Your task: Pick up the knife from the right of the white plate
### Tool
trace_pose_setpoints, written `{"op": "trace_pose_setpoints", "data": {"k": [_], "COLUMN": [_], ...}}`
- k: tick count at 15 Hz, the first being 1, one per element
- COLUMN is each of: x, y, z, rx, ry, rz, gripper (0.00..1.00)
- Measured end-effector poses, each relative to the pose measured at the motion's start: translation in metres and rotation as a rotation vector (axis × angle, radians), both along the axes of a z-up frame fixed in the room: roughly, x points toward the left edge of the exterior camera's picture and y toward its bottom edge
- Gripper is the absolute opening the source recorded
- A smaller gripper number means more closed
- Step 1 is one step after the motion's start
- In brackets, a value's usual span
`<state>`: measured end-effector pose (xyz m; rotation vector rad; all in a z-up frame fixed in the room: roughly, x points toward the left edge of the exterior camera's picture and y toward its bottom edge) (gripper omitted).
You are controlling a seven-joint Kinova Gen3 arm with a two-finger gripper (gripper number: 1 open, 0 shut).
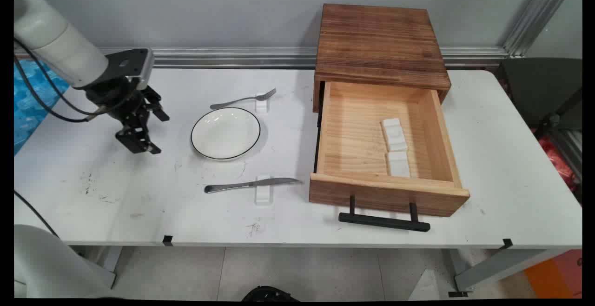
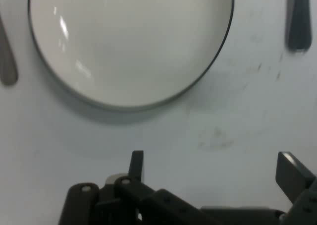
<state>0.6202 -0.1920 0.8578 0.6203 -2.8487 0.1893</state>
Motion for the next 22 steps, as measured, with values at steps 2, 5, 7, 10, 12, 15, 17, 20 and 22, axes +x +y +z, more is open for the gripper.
{"op": "trace_pose_setpoints", "data": {"k": [2, 5, 7, 10, 12, 15, 17, 20, 22], "x": [-0.014, -0.037, -0.054, -0.072, -0.086, -0.104, -0.114, -0.124, -0.129], "y": [-0.001, -0.001, 0.000, 0.002, 0.004, 0.011, 0.016, 0.023, 0.026], "z": [0.001, 0.002, 0.002, 0.000, -0.002, -0.009, -0.014, -0.023, -0.028], "rx": [0.002, 0.005, 0.006, 0.006, 0.007, 0.007, 0.007, 0.006, 0.005], "ry": [0.017, 0.048, 0.071, 0.098, 0.123, 0.158, 0.176, 0.197, 0.207], "rz": [-0.001, -0.001, 0.002, 0.011, 0.021, 0.029, 0.034, 0.037, 0.037], "gripper": [1.00, 1.00, 1.00, 1.00, 1.00, 1.00, 1.00, 1.00, 1.00]}}
